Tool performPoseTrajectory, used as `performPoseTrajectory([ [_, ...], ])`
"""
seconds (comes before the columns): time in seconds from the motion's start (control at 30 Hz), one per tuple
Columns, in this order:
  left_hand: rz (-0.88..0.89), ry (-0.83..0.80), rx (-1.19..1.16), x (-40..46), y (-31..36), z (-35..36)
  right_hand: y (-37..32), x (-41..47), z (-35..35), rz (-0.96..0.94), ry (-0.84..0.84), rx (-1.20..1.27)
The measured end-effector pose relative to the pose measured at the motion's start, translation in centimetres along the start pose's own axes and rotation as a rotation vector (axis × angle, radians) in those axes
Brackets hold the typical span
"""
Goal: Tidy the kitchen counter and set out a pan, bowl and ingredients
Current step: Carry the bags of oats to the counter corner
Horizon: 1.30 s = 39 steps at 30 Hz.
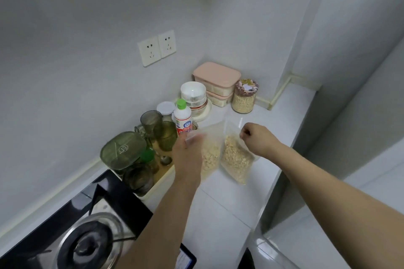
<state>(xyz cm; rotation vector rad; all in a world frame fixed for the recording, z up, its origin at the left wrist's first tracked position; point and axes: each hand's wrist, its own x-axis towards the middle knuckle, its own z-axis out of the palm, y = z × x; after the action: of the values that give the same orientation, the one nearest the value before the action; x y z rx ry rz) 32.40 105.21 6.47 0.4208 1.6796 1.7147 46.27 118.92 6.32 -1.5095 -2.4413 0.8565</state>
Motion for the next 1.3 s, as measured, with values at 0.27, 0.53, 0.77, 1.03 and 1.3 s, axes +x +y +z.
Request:
performPoseTrajectory([
  [0.27, -0.015, 0.025, 0.150, 5.2, -0.7, 6.4, 3.5, 9.5, -1.6, -0.046, -0.075, -0.090],
  [0.53, 0.026, 0.079, 0.233, 10.2, -1.9, 10.3, 3.9, 20.0, -2.8, -0.147, -0.143, -0.115],
  [0.77, 0.001, 0.148, 0.166, 12.9, -3.3, 11.1, 2.4, 26.6, -2.3, -0.263, -0.122, -0.243],
  [1.03, -0.015, 0.164, 0.141, 16.1, -2.9, 12.0, 2.0, 31.4, -1.5, -0.320, -0.031, -0.358],
  [1.3, -0.051, 0.118, 0.067, 19.2, -3.4, 13.3, 2.6, 32.5, -0.6, -0.331, 0.002, -0.289],
])
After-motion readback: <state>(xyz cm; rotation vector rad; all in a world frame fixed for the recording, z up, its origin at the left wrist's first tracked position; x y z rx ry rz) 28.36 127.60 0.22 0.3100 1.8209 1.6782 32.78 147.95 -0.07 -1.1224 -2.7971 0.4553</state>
